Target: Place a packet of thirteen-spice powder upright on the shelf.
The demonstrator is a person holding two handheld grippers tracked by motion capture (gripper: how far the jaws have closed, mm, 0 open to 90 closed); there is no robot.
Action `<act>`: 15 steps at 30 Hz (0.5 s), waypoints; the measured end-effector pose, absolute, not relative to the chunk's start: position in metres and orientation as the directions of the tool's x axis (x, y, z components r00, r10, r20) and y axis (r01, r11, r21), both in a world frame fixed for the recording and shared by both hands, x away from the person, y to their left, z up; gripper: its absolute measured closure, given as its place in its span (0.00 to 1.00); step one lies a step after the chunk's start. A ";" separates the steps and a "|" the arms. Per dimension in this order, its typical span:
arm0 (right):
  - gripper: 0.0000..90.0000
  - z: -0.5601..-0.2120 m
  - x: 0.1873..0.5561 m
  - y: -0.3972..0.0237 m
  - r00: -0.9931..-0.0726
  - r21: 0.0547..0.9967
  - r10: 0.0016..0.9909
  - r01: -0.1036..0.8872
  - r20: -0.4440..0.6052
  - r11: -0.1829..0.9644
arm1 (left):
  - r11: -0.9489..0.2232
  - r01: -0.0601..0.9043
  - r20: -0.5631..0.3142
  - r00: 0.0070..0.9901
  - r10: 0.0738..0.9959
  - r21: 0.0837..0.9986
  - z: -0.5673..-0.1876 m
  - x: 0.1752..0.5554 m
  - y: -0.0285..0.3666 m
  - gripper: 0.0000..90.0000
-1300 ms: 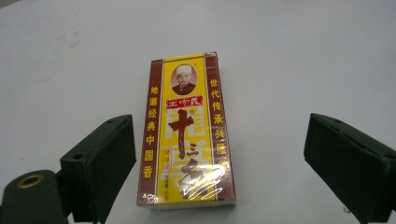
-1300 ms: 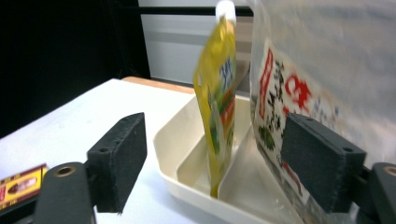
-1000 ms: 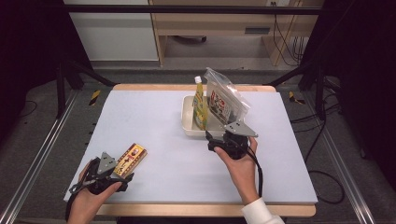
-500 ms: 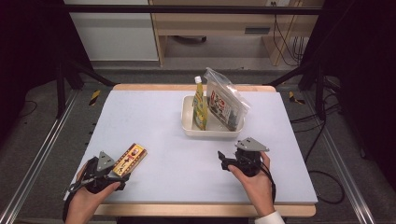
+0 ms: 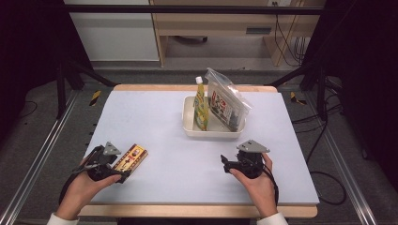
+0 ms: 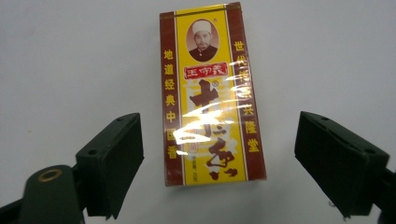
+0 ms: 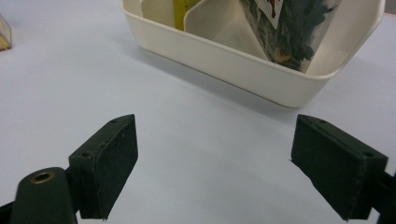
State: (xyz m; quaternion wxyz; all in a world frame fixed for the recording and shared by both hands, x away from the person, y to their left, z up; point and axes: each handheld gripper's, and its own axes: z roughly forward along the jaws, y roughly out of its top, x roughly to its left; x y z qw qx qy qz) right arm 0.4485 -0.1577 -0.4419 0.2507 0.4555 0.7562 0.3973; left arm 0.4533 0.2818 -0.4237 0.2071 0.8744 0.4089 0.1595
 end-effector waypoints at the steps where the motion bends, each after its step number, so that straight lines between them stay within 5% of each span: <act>1: 0.17 -0.442 0.449 -0.158 -0.461 0.826 0.887 0.490 -0.026 0.279 | -0.592 0.657 0.095 0.628 0.772 0.468 -0.423 0.456 0.280 0.19; 7: 0.17 -0.442 0.448 -0.158 -0.463 0.824 0.886 0.491 -0.029 0.284 | -0.648 0.661 0.108 0.664 0.740 0.377 -0.430 0.463 0.272 0.19; 12: 0.17 -0.442 0.447 -0.156 -0.481 0.816 0.876 0.494 -0.031 0.300 | -0.658 0.674 0.120 0.662 0.740 0.336 -0.433 0.468 0.276 0.34; 15: 0.17 -0.443 0.447 -0.156 -0.483 0.815 0.875 0.495 -0.030 0.301 | -0.654 0.679 0.100 0.664 0.741 0.334 -0.434 0.469 0.278 0.33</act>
